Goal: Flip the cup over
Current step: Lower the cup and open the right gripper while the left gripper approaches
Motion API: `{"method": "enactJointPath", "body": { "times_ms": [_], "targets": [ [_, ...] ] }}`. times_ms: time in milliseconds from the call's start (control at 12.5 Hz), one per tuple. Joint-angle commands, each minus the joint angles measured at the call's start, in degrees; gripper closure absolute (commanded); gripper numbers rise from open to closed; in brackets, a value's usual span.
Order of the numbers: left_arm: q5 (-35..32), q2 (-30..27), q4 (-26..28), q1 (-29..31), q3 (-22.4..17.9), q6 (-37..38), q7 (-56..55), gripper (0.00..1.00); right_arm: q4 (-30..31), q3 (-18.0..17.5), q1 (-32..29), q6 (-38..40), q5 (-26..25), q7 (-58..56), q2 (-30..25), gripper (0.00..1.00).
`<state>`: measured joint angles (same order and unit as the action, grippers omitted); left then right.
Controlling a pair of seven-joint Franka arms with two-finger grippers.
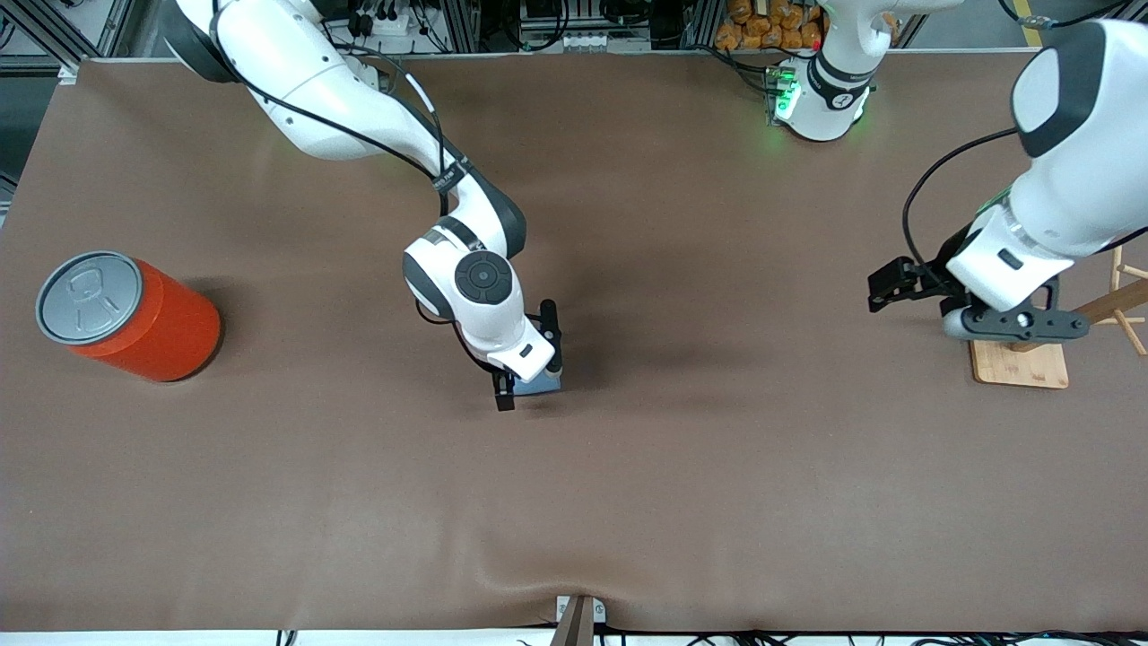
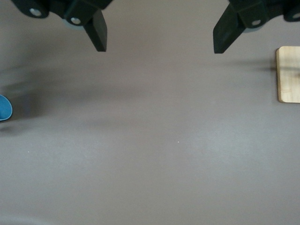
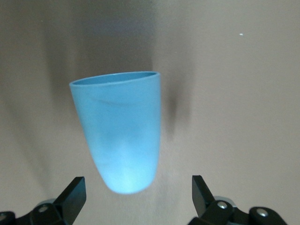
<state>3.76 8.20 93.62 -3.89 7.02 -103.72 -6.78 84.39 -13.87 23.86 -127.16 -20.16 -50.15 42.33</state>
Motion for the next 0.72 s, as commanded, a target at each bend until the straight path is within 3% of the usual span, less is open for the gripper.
{"method": "enactJointPath", "body": {
  "times_ms": [0, 320, 560, 640],
  "targets": [
    [0.73, 1.99, -0.28, -1.12, 0.54, -1.65, -0.60, 0.00, 0.95, -1.51, -0.83, 4.19, 0.03, 0.49, -4.70, 0.00],
    [1.34, 5.50, 0.07, -2.09, 1.24, -4.46, -0.69, 0.00, 0.25, -1.07, -4.94, 9.11, 2.58, 2.50, -9.80, 0.00],
    [1.61, 6.91, 0.16, -2.96, 1.68, -5.79, -0.69, 0.00, 0.07, -1.07, -11.54, 12.89, 10.90, 10.14, -14.46, 0.00],
    [1.61, 7.27, 0.51, -3.40, 1.77, -6.75, -0.69, 0.00, 0.07, -0.98, -12.60, 12.99, 11.02, 12.69, -15.43, 0.00]
  ]
}}
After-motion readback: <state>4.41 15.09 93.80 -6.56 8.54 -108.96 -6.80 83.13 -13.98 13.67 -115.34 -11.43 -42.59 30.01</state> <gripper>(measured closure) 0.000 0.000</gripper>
